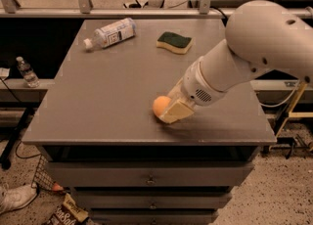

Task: Move orange near sponge

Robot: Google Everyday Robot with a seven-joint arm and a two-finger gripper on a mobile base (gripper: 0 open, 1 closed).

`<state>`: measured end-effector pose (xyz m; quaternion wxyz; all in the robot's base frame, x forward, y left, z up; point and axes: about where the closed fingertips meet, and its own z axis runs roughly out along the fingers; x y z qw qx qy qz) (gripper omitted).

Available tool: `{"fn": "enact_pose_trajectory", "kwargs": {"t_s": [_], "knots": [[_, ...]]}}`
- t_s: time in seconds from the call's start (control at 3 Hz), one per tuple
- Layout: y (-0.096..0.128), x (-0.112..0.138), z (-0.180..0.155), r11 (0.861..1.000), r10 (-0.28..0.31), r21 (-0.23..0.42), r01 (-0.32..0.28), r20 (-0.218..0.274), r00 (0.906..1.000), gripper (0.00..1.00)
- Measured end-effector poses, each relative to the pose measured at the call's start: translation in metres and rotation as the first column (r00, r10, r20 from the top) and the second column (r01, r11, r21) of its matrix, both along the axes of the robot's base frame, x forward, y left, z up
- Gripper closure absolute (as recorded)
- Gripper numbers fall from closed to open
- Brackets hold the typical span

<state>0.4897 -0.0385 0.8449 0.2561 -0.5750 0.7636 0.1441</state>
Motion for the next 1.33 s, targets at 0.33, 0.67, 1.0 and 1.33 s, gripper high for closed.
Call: {"fn": "enact_pose_trajectory", "kwargs": {"t_s": [0.33, 0.67, 1.0, 1.33], "knots": [[0.002, 0.000, 0.003, 1.000, 0.004, 0.002, -0.004, 0.004, 1.0000, 0.86], [-0.011, 0.005, 0.014, 0.999, -0.028, 0.017, 0.027, 0.033, 0.9990, 1.00], [-0.040, 0.020, 0.028, 0.995, -0.097, 0.024, 0.096, 0.067, 0.9931, 1.00], [-0.079, 0.043, 0.038, 0.983, -0.182, -0.018, 0.185, 0.103, 0.9779, 1.00]]}}
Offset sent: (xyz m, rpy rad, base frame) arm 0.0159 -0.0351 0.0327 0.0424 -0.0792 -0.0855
